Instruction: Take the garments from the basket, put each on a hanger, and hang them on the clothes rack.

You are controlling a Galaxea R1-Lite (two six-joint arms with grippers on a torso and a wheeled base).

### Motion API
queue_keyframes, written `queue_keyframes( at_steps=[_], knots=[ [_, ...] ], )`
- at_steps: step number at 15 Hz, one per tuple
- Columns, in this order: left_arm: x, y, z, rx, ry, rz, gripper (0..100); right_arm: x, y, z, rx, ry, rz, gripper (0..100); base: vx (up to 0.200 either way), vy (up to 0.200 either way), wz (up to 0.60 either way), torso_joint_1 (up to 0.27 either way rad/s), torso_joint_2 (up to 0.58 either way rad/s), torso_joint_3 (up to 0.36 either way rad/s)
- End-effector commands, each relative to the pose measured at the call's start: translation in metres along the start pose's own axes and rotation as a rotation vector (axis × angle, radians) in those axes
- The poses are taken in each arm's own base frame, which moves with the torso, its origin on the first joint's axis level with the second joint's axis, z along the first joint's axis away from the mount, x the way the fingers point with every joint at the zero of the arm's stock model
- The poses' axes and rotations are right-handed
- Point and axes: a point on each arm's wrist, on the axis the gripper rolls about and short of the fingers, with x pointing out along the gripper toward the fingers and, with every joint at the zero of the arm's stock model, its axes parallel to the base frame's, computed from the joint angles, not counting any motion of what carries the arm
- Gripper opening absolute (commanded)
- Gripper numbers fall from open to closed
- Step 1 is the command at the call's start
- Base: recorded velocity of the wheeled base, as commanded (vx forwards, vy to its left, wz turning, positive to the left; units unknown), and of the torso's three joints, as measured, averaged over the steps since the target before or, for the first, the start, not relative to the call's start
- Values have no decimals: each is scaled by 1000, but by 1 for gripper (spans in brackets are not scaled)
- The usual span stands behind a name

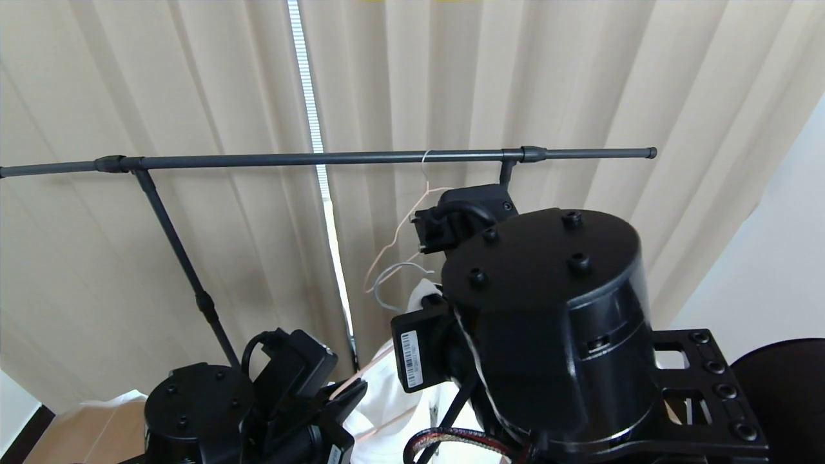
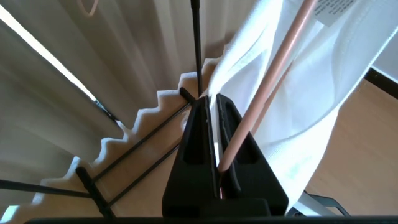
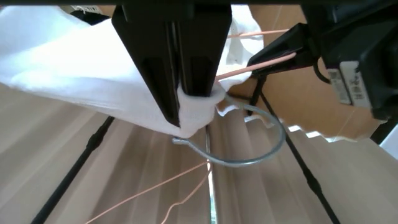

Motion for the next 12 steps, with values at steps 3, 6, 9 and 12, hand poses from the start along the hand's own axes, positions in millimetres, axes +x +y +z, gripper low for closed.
queue_keyframes(
  at_steps=[3, 6, 9, 12],
  knots=[
    [-5, 0, 2, -1, -17, -2, 0, 6, -7, 2, 9, -2, -29, 0, 0, 0, 0, 0, 0, 0],
    [-8, 0, 4, -6, -64, -5, 0, 7, -7, 2, 10, -1, -30, 0, 0, 0, 0, 0, 0, 0],
    [-9, 0, 4, -3, -69, -5, 0, 7, -8, 2, 10, -2, -33, 100, 0, 0, 0, 0, 0, 0],
    [-9, 1, 5, -4, -76, -5, 0, 10, -17, 8, 15, -13, -65, 100, 0, 0, 0, 0, 0, 0]
  ],
)
